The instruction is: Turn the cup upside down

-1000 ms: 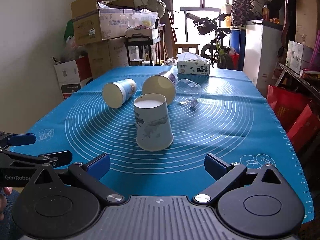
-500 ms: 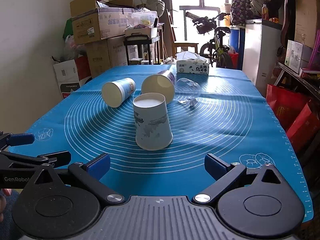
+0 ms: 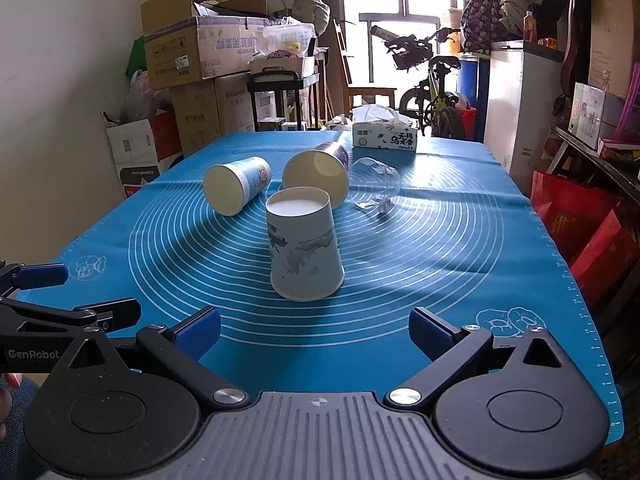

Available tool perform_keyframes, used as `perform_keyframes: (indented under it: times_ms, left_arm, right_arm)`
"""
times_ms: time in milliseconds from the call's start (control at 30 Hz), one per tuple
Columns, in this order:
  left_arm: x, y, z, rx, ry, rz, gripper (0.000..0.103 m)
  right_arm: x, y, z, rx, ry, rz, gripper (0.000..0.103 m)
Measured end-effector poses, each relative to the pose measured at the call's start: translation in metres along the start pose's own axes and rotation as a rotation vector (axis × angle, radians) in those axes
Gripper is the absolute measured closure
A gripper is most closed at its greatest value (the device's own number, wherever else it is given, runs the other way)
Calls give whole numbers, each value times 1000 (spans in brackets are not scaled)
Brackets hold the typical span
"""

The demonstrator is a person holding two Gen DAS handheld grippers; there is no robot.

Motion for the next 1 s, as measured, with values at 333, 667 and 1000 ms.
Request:
perform_keyframes:
  times_ms: [333,667,1000]
  left_arm:
    - [0,-2,-2,4,0,3,5]
    - [0,-1,-3,4,2,5,5]
    - [1,-1,-3,5,1,4,5]
  right_arm:
    - [0,0,-2,3,6,-3,1]
    - [1,-1,-4,4,10,-4,1]
    - [2,0,-5,1,10,-5,1]
Point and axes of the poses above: each gripper's, at about its wrist camera, not at the fingertips, and z roughly the way its jaws point, x to its right, y to its underside, the point moved 2 cm from there along z, roughly the way its jaws point, and after that the axes turned 2 degrees about y, right-handed, at the moved point
